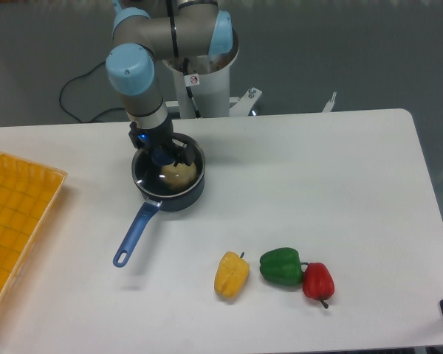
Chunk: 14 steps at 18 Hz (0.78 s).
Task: Close the pot lid
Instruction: 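Adjust the lid position on the pan rim while holding the knob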
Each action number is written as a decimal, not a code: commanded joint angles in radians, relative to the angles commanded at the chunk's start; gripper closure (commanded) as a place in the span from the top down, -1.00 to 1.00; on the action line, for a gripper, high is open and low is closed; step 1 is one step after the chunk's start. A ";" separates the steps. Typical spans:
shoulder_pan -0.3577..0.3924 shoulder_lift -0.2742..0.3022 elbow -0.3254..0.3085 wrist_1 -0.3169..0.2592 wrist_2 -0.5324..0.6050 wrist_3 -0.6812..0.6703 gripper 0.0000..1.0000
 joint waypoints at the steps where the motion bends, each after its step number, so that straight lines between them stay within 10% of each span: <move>1: 0.000 0.000 0.000 0.000 0.000 0.000 0.13; 14: 0.002 0.002 0.003 0.000 0.000 -0.002 0.51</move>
